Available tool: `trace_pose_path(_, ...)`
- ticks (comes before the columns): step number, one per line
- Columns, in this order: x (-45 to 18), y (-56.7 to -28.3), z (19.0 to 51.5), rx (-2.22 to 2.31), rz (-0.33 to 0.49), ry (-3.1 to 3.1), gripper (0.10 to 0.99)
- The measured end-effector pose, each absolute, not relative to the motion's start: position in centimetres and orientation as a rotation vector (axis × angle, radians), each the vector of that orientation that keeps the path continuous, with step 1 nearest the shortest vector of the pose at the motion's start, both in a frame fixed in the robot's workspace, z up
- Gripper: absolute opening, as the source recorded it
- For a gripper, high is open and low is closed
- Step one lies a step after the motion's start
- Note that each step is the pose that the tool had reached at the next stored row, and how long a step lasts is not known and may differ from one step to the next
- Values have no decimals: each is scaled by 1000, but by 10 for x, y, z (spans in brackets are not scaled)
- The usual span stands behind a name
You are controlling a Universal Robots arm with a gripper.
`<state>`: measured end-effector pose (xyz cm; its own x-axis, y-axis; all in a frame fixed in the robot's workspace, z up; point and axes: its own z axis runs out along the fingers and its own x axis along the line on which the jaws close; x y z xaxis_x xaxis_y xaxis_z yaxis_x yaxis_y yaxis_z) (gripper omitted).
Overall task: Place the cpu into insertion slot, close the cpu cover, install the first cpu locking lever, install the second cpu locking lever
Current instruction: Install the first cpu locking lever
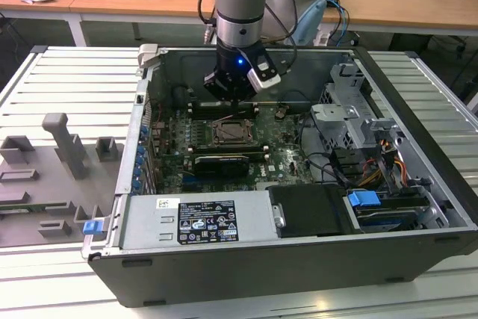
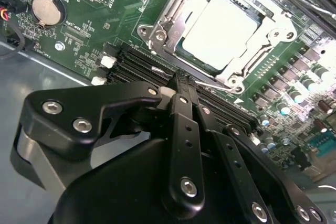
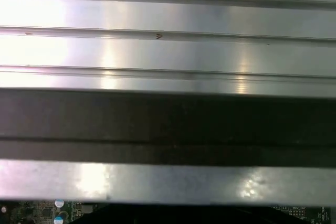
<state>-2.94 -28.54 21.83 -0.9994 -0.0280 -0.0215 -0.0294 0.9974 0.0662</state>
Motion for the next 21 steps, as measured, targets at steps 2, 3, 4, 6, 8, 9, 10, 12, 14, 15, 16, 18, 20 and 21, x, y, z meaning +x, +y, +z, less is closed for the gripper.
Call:
trace_pose_path(2,-28,-285,216,-45,104,3119,106)
trace_pose_path(3,-27,-285,215,-45,104,3119,106)
trace_pose_path(4,-26,-285,214,-45,104,3119,106)
trace_pose_path(6,-23,-285,213,-45,104,3119,106)
trace_pose_path(8,-23,-285,212,-45,104,3119,106)
trace_pose_path(9,-23,-284,211,-45,104,3119,106)
trace_pose_path(10,-22,-284,210,-45,104,3119,106)
trace_pose_path(12,-22,-284,208,-45,104,3119,106)
trace_pose_path(14,-21,-284,206,-45,104,3119,106)
trace_pose_path(15,-21,-284,205,-45,102,3119,106)
trace_pose_path(16,-21,-284,204,-45,94,3119,106)
trace_pose_path(18,-21,-284,204,-45,85,3120,106)
trace_pose_path(20,-21,-284,204,-45,74,3120,106)
trace_pose_path(21,-21,-284,204,-45,71,3120,106)
